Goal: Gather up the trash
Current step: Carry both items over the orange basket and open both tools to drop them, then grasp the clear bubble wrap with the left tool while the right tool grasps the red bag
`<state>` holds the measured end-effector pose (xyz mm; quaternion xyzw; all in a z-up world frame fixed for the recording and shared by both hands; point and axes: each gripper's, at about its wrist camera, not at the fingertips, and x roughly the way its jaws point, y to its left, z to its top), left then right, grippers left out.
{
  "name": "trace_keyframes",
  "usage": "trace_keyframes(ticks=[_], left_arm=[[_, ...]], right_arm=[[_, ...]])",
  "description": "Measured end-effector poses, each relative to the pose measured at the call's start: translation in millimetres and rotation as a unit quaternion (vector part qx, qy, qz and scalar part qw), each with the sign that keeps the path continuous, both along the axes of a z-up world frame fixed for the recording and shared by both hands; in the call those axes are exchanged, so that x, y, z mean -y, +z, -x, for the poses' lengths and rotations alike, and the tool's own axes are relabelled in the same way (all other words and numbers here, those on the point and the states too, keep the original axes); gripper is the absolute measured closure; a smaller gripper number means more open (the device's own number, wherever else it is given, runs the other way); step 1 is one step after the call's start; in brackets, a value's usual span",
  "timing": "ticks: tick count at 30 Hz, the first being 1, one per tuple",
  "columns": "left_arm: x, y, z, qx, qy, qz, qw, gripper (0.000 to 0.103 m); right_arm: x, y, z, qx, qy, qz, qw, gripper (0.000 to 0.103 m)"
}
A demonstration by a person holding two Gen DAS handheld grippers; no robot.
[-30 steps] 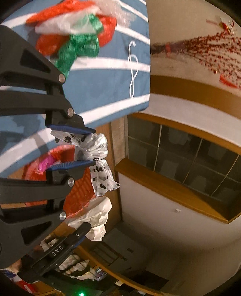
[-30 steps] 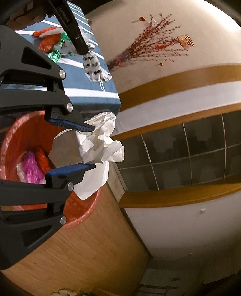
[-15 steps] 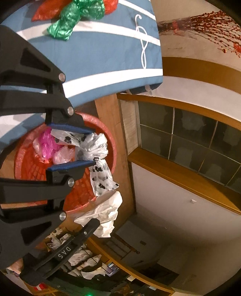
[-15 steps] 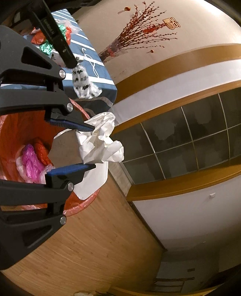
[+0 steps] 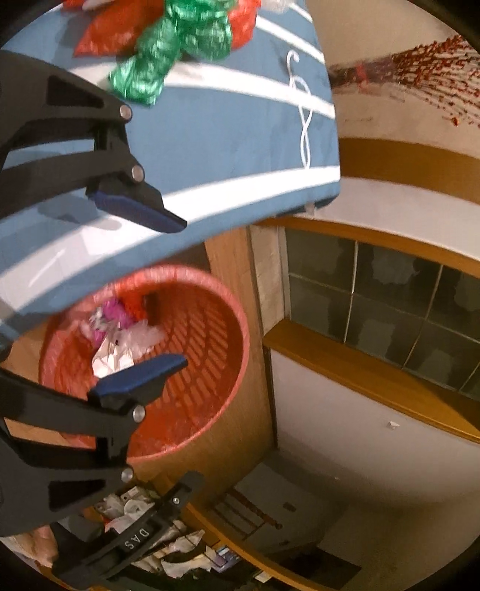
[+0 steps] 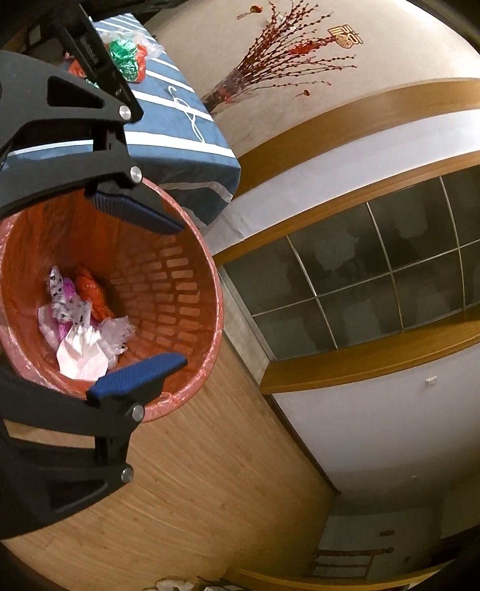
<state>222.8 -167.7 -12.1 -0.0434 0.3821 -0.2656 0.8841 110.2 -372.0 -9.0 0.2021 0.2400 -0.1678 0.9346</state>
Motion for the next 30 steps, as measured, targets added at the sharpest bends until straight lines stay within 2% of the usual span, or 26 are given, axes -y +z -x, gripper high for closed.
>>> trace_keyframes(ticks=[13,18,24,30], left_arm=[[-66,23,15,0.021,0.051,0.001,0.9985,0.032],[-100,44,21,0.045,0.073,0.007,0.9963,0.032],[-167,66,15,0.077,0.142,-0.003,0.9869,0.032],[-242,58,-9,0.061,0.225,-0.018,0.9723,0.032]], right_arm=[[-42,12,-3,-0.008,0.039,0.024,0.999,0.035],[-65,16,-10,-0.012,0.064,0.034,0.997,0.035],[-91,17,-19,-0.014,0.096,0.040,0.994,0.035],[-121,14,-32,-0.023,0.133,0.050,0.990,0.035]])
